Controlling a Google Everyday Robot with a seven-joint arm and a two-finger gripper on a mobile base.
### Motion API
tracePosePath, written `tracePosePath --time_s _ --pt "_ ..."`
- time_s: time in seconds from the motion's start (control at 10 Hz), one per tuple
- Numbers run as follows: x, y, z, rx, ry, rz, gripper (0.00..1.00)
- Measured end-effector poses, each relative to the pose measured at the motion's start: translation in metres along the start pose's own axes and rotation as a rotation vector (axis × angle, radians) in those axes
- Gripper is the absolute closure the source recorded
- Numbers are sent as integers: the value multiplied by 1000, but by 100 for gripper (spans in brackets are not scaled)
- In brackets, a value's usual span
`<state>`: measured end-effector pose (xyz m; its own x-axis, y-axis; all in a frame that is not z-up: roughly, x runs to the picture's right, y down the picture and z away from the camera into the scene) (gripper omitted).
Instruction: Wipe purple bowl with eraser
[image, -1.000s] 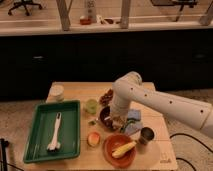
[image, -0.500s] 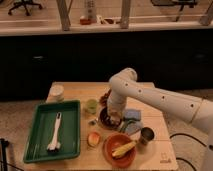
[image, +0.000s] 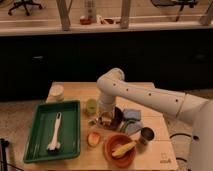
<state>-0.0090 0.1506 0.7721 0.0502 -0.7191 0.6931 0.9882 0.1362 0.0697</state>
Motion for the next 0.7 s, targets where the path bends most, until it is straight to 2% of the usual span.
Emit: tracePosePath --time_s 0.1,0.3,0.6,0.7 --pt "-17 -8 1 -2 -14 -44 100" --pt "-30 -5 3 -4 -24 -59 100" --pt "-41 28 -1 -21 -30 -25 100" --pt "-41 45 -6 -35 -16 5 100"
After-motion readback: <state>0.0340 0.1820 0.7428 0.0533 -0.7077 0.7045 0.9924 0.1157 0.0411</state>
